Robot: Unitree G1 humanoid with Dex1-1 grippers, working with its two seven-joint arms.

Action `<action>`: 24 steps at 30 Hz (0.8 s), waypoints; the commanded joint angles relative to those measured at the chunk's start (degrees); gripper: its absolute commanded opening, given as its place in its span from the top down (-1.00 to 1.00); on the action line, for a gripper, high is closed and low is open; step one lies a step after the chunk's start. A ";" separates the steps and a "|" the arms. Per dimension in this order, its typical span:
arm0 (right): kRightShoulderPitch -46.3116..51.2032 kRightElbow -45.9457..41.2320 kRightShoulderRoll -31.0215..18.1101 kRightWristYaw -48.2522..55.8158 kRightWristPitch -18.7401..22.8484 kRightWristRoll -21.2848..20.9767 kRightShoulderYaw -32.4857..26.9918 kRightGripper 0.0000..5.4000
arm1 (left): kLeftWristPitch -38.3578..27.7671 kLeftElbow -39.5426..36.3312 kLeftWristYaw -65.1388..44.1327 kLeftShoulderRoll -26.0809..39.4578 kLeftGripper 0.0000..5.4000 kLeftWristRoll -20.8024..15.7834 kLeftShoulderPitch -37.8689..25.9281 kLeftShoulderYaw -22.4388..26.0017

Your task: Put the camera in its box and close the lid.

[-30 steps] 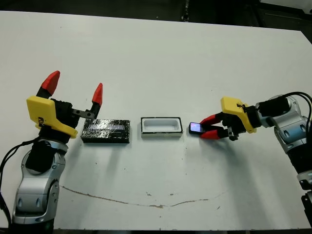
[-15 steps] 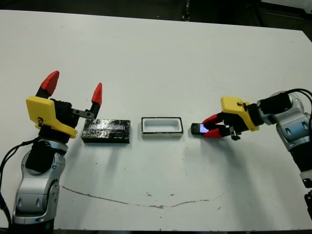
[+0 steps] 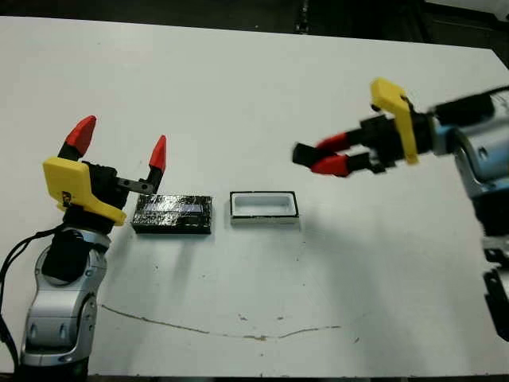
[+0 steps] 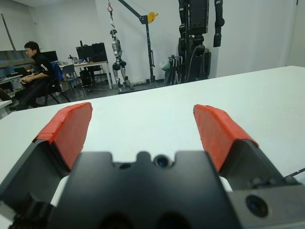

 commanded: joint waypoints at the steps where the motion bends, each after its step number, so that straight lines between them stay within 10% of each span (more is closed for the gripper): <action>1: -1.28 2.17 3.35 1.04 -0.18 1.09 1.67 0.38 | 0.53 -0.26 0.58 -0.11 -1.00 0.26 0.73 -0.12; 8: -0.45 5.34 8.42 0.90 -6.05 0.56 3.08 0.38 | 1.11 -0.64 0.79 -0.09 -1.00 0.16 0.92 -0.19; 24: 1.13 5.39 10.97 -0.15 -4.87 -1.11 6.17 0.38 | 1.06 -0.67 0.68 -0.22 -1.00 -0.06 0.81 -0.27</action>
